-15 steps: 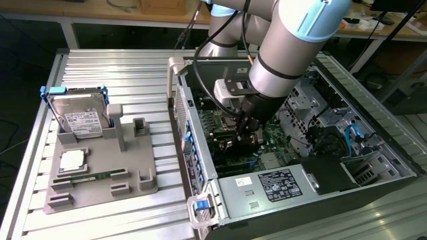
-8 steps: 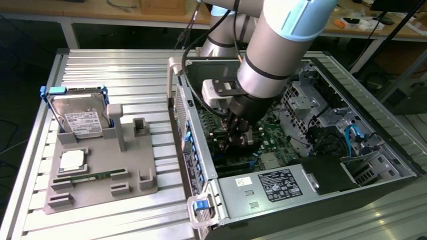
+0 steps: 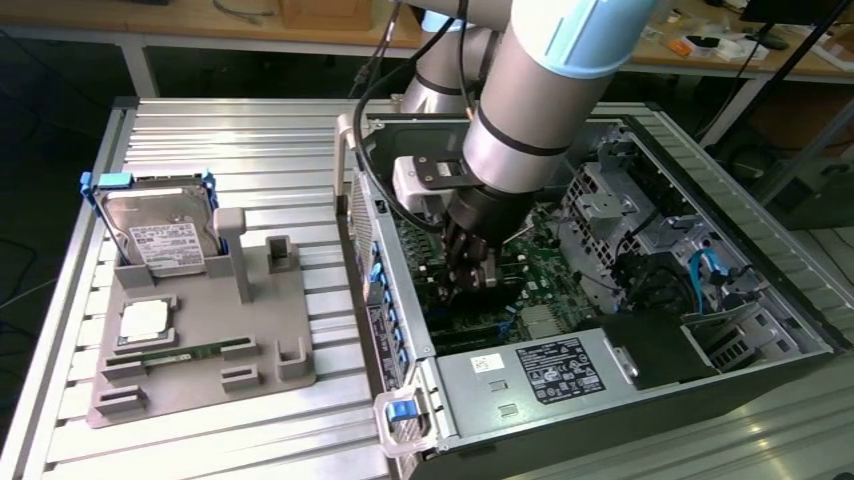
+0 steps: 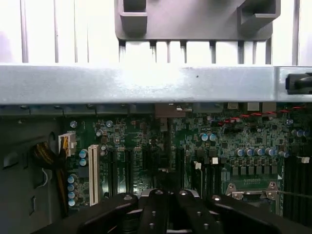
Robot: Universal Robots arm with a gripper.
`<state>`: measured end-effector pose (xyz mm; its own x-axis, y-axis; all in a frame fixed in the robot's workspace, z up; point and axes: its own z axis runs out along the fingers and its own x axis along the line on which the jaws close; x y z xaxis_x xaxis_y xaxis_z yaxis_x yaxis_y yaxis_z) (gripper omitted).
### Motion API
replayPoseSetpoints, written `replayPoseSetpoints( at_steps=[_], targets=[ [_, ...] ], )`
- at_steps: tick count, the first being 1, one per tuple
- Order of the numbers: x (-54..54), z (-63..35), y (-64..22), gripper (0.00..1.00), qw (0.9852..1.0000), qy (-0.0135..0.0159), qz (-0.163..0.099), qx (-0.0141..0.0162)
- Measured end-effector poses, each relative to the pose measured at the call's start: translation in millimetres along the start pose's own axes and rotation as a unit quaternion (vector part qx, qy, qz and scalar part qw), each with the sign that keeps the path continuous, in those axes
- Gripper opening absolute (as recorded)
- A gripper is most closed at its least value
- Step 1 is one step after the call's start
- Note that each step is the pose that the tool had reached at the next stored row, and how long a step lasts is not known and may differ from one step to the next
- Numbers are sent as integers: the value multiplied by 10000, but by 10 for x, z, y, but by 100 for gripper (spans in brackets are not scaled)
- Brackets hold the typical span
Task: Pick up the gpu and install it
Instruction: 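Press down on the gpu until it lock into place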
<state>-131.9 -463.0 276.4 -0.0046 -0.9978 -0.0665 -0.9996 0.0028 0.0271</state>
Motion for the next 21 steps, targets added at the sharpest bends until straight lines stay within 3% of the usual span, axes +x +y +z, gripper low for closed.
replayPoseSetpoints(
  at_steps=[4,8,11,21],
  targets=[
    [-2,-1,6,11,10000,2,1,0],
    [-4,7,131,11,10000,1,-3,36],
    [-5,13,189,11,10000,1,-3,44],
    [-1,79,201,11,10000,3,-3,43]
  ],
)
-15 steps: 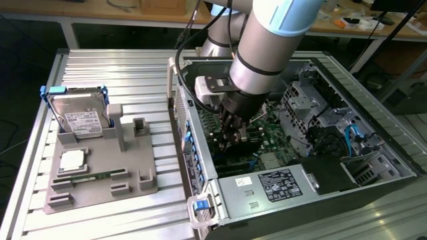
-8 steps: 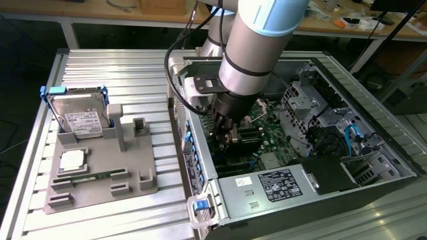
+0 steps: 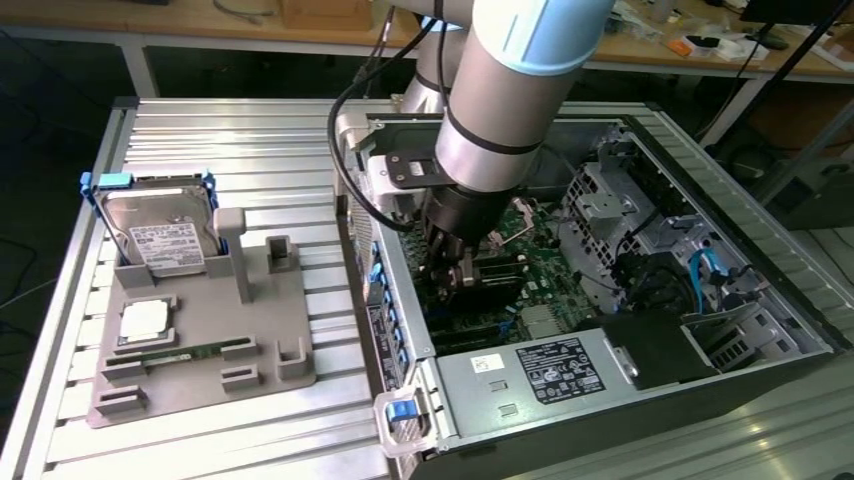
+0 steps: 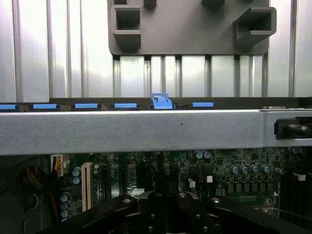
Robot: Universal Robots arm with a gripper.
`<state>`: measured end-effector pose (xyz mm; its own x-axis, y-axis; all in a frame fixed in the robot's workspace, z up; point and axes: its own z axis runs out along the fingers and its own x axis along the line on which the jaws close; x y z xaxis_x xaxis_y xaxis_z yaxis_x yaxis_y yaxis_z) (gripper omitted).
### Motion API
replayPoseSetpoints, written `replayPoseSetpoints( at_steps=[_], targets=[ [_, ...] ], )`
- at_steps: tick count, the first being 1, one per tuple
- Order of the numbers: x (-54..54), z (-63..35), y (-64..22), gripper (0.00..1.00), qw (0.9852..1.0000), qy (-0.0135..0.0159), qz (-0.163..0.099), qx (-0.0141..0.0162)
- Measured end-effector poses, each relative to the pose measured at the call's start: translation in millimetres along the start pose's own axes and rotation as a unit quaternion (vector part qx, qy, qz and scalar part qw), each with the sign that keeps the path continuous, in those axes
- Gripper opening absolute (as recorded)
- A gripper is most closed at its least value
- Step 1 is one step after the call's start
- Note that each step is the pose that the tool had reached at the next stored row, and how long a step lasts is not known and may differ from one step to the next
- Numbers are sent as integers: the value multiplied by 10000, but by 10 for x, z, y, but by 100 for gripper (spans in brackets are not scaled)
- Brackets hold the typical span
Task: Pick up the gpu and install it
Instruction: 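Press down on the gpu until it lock into place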
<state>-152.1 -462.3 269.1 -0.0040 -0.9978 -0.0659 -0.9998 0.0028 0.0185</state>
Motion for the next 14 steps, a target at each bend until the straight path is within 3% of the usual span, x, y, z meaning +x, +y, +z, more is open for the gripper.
replayPoseSetpoints(
  at_steps=[8,11,14],
  targets=[
    [-1,-4,0,11,10000,-1,0,6],
    [-14,-46,-1,11,10000,-9,-3,48],
    [-21,-96,1,11,10000,19,-5,76]
  ],
)
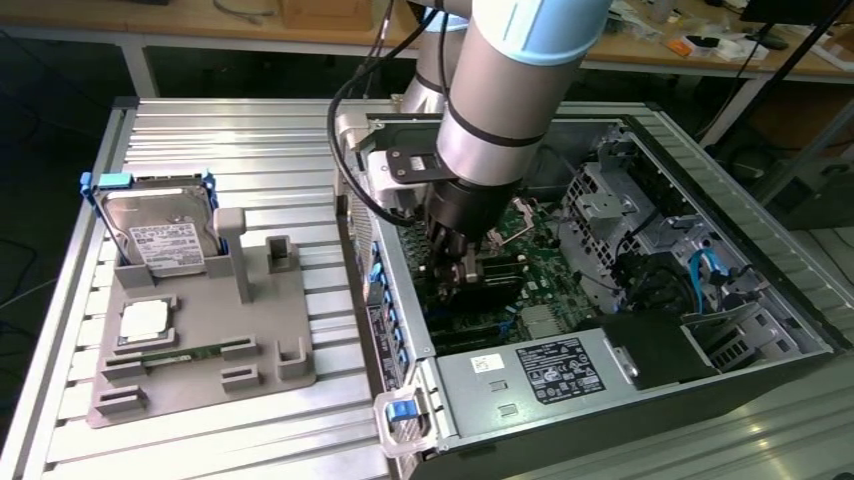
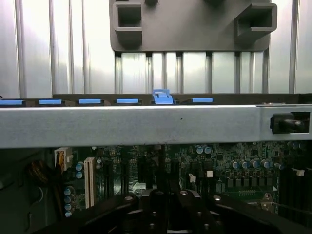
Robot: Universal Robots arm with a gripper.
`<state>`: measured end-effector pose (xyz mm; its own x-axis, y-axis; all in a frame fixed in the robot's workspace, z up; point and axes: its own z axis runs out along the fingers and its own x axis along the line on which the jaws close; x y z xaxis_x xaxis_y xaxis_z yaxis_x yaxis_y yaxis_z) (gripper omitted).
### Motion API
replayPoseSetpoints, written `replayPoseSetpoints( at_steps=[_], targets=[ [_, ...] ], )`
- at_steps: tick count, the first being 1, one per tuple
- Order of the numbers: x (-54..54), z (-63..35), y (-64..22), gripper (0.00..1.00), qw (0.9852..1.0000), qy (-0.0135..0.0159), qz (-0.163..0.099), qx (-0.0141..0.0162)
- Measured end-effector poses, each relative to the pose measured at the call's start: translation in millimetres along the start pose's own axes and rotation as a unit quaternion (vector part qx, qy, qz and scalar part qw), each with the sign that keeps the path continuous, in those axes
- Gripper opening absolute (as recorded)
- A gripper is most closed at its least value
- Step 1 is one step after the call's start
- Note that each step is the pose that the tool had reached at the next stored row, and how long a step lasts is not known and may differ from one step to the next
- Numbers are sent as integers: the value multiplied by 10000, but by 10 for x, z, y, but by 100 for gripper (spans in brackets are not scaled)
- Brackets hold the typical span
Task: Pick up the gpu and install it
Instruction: 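Press down on the gpu until it lock into place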
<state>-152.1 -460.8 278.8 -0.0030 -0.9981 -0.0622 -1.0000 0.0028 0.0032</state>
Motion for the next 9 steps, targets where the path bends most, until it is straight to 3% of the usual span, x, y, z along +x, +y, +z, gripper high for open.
replayPoseSetpoints(
  at_steps=[1,3,9],
  targets=[
    [-2,-18,0,11,10000,9,-1,14],
    [-16,-31,48,11,10000,18,-5,74],
    [-60,-28,167,11,9999,18,-7,121]
  ],
)
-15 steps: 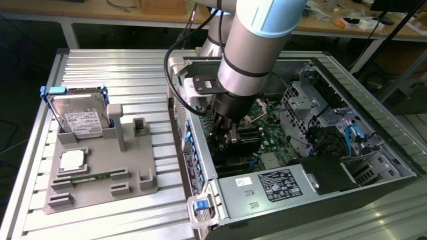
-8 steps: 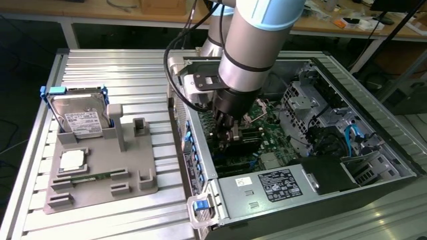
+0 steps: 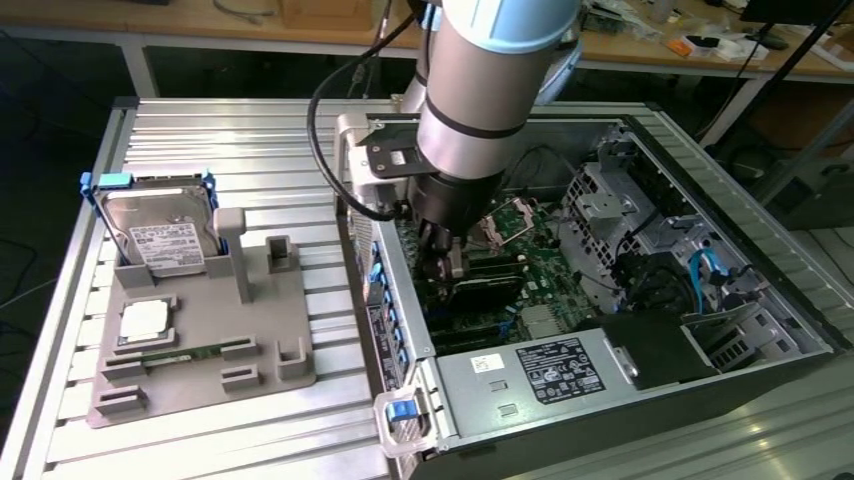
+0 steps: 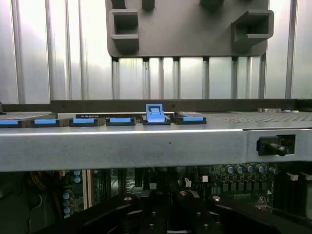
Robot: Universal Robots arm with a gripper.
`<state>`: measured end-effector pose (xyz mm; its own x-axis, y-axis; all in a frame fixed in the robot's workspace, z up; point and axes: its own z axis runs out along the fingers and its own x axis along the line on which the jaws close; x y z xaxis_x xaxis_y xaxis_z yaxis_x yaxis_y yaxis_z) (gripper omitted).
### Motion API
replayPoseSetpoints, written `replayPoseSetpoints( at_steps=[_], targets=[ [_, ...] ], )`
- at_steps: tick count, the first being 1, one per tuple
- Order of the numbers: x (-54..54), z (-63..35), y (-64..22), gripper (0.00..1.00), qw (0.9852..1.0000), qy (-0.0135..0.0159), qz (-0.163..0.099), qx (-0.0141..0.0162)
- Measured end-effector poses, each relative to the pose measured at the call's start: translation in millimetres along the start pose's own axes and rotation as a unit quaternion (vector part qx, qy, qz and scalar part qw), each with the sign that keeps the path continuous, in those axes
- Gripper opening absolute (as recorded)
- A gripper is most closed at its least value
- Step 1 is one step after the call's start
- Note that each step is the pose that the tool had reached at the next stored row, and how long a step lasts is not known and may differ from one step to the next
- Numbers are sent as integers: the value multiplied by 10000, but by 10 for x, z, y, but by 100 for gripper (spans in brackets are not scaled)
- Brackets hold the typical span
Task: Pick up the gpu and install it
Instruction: 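Press down on the gpu until it lock into place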
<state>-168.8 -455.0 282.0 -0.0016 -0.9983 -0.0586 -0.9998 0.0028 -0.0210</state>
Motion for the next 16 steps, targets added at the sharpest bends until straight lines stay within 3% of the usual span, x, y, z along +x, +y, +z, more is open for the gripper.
replayPoseSetpoints(
  at_steps=[4,16],
  targets=[
    [-18,-11,52,11,10000,2,0,5],
    [-27,-161,49,11,10000,0,0,-1]
  ],
)
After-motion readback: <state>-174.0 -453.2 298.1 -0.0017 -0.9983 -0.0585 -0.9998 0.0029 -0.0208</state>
